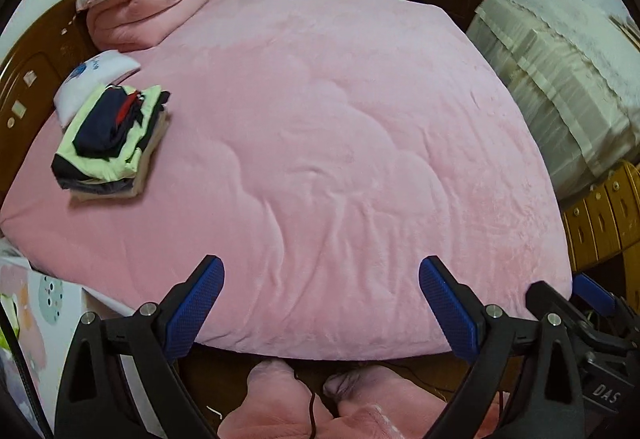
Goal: Fold large clothes
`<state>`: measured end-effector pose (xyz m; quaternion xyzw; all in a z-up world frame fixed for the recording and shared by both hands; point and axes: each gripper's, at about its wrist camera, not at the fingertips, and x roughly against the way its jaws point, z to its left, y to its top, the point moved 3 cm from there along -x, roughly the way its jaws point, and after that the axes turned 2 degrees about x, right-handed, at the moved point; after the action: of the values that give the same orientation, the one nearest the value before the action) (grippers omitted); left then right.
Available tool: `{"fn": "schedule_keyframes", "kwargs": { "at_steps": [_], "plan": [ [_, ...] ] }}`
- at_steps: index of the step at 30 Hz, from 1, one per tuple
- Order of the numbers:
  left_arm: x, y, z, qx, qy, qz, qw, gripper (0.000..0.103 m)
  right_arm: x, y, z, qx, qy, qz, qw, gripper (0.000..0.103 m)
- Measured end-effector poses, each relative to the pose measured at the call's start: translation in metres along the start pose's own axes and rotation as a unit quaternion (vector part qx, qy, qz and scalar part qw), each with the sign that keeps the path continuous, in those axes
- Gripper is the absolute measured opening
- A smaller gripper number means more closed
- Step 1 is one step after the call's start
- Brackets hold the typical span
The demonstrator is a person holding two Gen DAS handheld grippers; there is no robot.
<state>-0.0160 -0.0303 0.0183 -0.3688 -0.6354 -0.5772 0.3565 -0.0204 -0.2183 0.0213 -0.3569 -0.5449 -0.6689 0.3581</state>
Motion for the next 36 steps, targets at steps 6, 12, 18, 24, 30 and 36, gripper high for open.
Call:
{"fn": "schedule_keyframes", "kwargs": {
  "at_steps": [6,12,18,24,30,36],
  "plan": [
    [0.003,0.002,0.018,0.005,0.020,-0.022,0.9995,0.102,-0.010,0.004,0.018,0.013,0.008,0.005,1.000,0.103],
    [-0.002,0.002,0.030,0.012,0.022,-0.018,0.9995,0.102,-0.010,0.006,0.038,0.046,0.001,-0.005,0.999,0.103],
    [-0.009,0.007,0.028,0.006,0.025,-0.010,0.9996,0.102,-0.012,0.011,0.047,0.064,-0.004,-0.008,0.998,0.103],
    [-0.012,0.011,0.029,0.008,0.027,-0.008,0.9996,0.102,-0.015,0.015,0.050,0.067,-0.004,-0.001,0.998,0.103],
    [-0.013,0.017,0.027,0.003,0.033,-0.002,0.9995,0.102,-0.017,0.022,0.048,0.064,-0.001,0.007,0.998,0.103],
    [-0.008,0.021,0.022,0.000,0.039,-0.004,0.9992,0.102,-0.013,0.025,0.047,0.059,0.005,0.005,0.998,0.103]
  ]
}}
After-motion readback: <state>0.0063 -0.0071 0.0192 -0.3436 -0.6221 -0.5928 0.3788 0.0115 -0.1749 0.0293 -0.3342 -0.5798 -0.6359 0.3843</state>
